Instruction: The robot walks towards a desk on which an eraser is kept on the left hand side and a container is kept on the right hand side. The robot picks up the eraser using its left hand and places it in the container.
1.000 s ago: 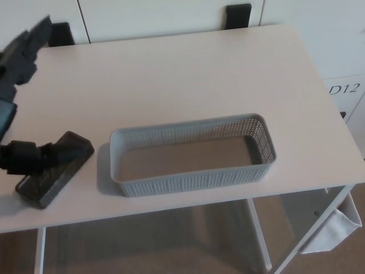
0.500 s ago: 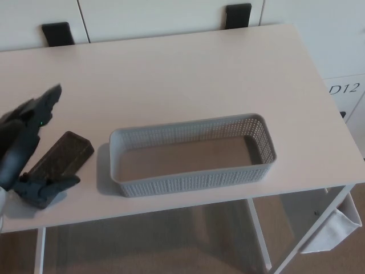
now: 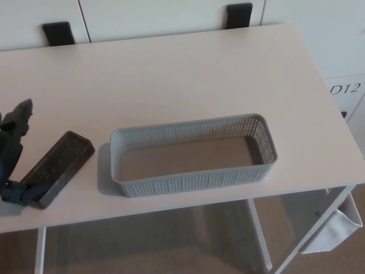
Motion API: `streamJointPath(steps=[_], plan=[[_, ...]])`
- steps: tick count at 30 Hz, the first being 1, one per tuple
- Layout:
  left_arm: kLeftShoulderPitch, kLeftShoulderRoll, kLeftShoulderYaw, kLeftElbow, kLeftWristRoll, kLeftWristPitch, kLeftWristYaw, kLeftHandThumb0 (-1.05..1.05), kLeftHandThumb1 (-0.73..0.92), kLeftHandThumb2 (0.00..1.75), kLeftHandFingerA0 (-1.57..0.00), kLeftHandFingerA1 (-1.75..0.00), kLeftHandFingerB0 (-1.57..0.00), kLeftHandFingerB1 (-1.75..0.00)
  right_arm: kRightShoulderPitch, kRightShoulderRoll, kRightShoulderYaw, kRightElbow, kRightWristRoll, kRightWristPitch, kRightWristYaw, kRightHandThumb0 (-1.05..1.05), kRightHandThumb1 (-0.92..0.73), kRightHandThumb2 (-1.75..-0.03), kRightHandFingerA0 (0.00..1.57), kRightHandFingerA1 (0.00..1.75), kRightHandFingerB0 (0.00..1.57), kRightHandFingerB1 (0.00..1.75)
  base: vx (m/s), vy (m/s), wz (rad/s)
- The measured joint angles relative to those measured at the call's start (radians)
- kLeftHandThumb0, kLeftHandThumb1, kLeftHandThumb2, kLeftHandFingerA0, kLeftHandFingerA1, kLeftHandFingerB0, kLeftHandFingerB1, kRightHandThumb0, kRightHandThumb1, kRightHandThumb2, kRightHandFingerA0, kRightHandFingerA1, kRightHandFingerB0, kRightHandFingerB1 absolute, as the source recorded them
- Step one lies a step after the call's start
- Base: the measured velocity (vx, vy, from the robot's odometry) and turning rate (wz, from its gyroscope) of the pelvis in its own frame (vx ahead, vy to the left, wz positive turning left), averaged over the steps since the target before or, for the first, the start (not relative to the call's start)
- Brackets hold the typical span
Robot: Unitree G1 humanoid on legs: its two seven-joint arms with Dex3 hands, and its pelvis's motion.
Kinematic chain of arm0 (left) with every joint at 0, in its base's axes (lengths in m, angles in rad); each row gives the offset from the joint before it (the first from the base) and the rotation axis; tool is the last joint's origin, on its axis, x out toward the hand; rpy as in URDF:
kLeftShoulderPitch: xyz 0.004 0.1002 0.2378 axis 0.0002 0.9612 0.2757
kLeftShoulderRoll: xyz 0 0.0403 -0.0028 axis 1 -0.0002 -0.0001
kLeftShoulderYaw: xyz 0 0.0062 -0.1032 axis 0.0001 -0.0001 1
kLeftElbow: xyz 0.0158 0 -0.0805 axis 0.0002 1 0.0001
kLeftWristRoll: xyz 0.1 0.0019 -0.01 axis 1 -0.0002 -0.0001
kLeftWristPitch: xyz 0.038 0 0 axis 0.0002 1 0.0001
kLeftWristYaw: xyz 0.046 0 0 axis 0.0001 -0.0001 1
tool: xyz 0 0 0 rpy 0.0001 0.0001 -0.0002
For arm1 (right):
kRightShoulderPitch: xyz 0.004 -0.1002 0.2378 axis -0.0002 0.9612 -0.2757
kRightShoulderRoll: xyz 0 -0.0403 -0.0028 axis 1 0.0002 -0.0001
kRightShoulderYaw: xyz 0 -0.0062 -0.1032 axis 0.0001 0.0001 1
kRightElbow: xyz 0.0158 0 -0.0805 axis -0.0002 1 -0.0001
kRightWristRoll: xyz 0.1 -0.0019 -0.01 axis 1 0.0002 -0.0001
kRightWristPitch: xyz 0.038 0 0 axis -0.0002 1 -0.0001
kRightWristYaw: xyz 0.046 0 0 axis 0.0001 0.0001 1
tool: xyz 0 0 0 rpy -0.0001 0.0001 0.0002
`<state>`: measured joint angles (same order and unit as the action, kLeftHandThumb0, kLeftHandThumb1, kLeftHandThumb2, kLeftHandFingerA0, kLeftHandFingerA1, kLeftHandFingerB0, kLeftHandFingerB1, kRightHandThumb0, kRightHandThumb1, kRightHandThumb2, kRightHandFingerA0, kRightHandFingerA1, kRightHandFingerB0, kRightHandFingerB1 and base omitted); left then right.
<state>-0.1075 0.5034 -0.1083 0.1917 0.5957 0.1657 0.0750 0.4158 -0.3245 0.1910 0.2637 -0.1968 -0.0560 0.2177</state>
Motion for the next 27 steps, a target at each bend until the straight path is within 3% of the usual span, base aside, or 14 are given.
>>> streamJointPath(steps=[1, 2, 4, 5, 6, 27], plan=[[0.0, -0.002, -0.004, 0.0, 0.009, 0.005, 0.006, -0.62, 0.4, 0.78, 0.0, -0.13, 0.0, -0.01, 0.001, -0.002, 0.003, 0.0, -0.003, 0.0, 0.001, -0.28, -0.53, -0.56, 0.55, 0.41, 0.42, 0.37, 0.0, 0.0, 0.0], [0.0, -0.004, -0.007, -0.001, 0.015, 0.007, 0.009, -0.67, 0.34, 0.61, 0.0, -0.09, 0.0, -0.14, 0.0, -0.004, 0.005, 0.0, -0.004, 0.0, 0.002, -0.28, -0.53, -0.56, 0.55, 0.41, 0.42, 0.37, 0.0, 0.0, 0.0], [0.0, -0.009, -0.013, -0.002, 0.024, 0.012, 0.018, -0.69, 0.35, 0.6, 0.0, -0.12, 0.0, -0.15, -0.003, -0.007, 0.008, 0.0, -0.008, 0.0, 0.004, -0.28, -0.53, -0.56, 0.55, 0.41, 0.42, 0.37, 0.0, 0.0, 0.0], [0.0, -0.012, -0.016, -0.002, 0.029, 0.013, 0.023, -0.68, 0.34, 0.6, 0.0, -0.12, 0.0, -0.16, -0.003, -0.009, 0.009, -0.001, -0.01, 0.0, 0.004, -0.28, -0.53, -0.56, 0.55, 0.41, 0.42, 0.37, 0.0, 0.0, 0.0], [0.0, -0.016, -0.021, -0.003, 0.035, 0.013, 0.03, -0.57, 0.36, 0.78, 0.0, -0.18, 0.0, -0.08, -0.003, -0.011, 0.009, -0.003, -0.011, 0.0, 0.006, -0.29, -0.53, -0.56, 0.55, 0.41, 0.42, 0.37, 0.0, 0.0, 0.0], [0.018, -0.071, -0.06, -0.127, 0.092, 0.065, 0.037, -0.58, 0.36, 0.76, 0.0, -0.23, 0.0, -0.1, -0.025, -0.023, 0.02, -0.012, -0.018, 0.008, 0.023, -0.3, -0.54, -0.57, 0.55, 0.41, 0.42, 0.37, 0.0, 0.0, 0.0]])
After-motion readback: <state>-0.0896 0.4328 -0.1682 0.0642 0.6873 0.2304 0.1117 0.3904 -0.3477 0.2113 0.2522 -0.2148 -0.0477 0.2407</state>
